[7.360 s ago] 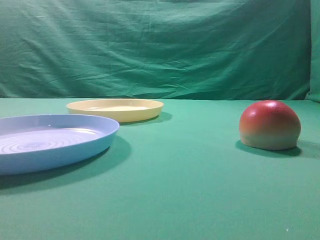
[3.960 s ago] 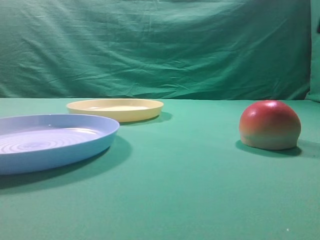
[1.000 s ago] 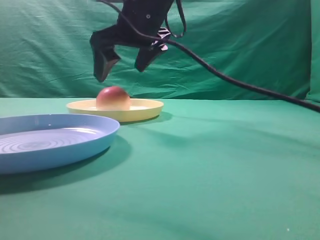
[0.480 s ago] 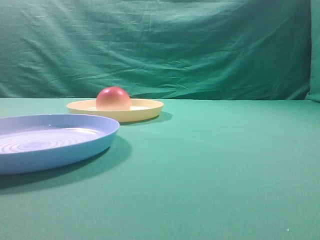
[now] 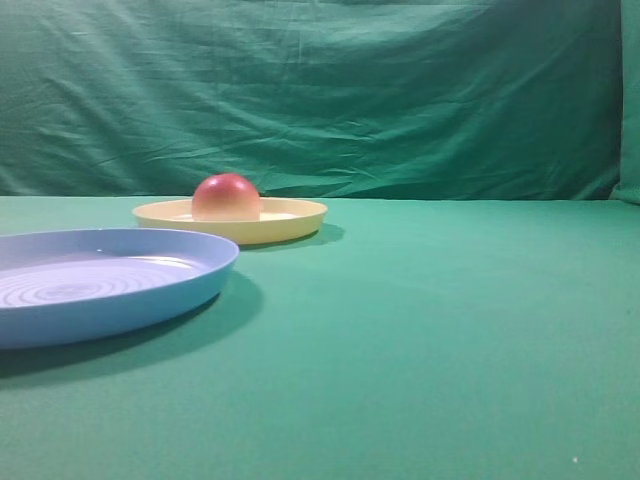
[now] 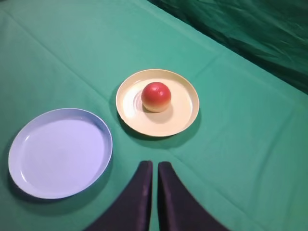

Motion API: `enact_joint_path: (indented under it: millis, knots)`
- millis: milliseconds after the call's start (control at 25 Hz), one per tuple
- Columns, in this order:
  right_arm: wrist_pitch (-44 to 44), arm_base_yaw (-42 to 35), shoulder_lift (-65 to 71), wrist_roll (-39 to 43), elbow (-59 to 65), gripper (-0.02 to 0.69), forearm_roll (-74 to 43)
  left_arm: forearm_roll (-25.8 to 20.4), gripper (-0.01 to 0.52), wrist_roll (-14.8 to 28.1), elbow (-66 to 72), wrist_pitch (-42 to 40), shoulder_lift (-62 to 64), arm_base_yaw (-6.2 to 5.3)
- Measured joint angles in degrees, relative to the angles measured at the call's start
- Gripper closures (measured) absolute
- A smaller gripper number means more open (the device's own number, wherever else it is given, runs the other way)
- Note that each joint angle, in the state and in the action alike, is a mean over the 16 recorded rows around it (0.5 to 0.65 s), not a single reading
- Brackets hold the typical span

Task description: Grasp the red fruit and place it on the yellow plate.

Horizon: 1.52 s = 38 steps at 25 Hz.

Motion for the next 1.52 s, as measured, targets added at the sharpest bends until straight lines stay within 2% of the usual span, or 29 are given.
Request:
enact_joint_path:
  millis: [280, 640, 920, 1240, 1520]
  knots:
    - [-2.46, 0.0, -10.8, 0.42, 11.4, 0.665, 0.03, 0.0, 0.357, 0.0, 0.0, 0.0, 0.0, 0.0]
    - [-4.81, -2.38, -16.02, 0.62, 18.4, 0.665, -0.57, 0.0, 0.357, 0.0, 0.0, 0.0, 0.0, 0.0]
    - [-9.89, -11.15, -22.38, 0.63, 26.59, 0.665, -0.46, 0.0, 0.357, 0.0, 0.0, 0.0, 0.0, 0.0]
    - [-16.08, -24.32, -36.32, 0.63, 40.34, 0.665, 0.03, 0.0, 0.357, 0.0, 0.0, 0.0, 0.0, 0.0]
    - [-19.46, -30.1, -48.0, 0.6, 52.24, 0.665, -0.02, 0.0, 0.357, 0.0, 0.0, 0.0, 0.0, 0.0]
